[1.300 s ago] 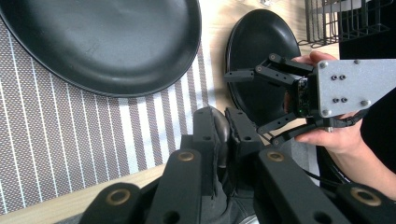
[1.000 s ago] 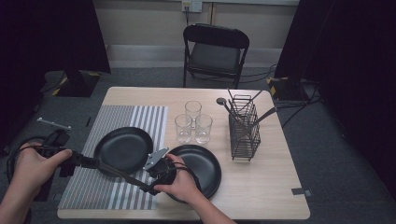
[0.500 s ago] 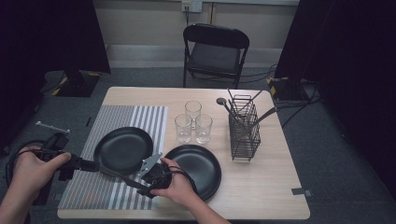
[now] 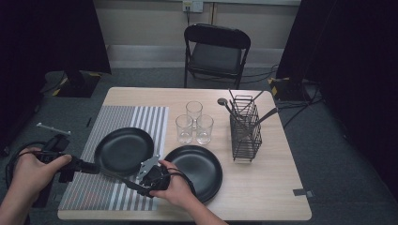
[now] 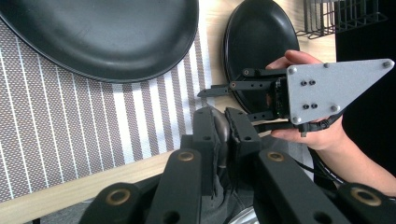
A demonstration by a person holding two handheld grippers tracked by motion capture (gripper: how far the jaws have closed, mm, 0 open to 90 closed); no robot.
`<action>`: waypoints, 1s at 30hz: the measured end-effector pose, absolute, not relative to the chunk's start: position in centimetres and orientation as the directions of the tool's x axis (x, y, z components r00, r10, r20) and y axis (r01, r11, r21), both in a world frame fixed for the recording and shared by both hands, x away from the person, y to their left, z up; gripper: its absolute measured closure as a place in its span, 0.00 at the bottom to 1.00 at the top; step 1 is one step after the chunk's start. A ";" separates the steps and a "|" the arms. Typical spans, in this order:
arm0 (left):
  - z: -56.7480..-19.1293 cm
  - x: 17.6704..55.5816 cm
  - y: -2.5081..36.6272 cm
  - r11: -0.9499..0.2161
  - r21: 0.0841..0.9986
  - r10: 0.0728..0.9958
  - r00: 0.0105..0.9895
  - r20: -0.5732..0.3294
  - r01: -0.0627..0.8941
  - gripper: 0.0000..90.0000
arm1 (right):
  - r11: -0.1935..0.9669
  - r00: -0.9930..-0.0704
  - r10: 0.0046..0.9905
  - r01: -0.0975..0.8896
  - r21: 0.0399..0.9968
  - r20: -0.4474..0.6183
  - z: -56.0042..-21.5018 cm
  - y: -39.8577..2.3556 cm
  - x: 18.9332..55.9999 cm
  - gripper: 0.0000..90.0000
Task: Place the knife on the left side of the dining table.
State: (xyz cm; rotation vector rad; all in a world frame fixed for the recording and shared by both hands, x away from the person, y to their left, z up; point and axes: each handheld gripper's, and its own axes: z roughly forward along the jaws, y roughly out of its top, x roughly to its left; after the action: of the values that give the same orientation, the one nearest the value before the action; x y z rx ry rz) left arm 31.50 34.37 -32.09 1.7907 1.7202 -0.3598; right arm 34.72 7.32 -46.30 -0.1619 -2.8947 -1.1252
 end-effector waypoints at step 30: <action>-32.4 31.1 34.3 0.019 0.215 0.818 0.109 -0.565 0.976 0.91 | 0.749 -0.994 0.064 0.104 0.654 0.086 -46.5 7.5 33.9 0.81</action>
State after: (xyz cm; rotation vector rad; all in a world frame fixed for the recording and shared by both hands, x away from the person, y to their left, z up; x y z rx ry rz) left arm 31.12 34.28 -32.45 1.8344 1.7446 -0.3684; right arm 33.89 7.50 -46.45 -0.1384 -2.8838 -1.0835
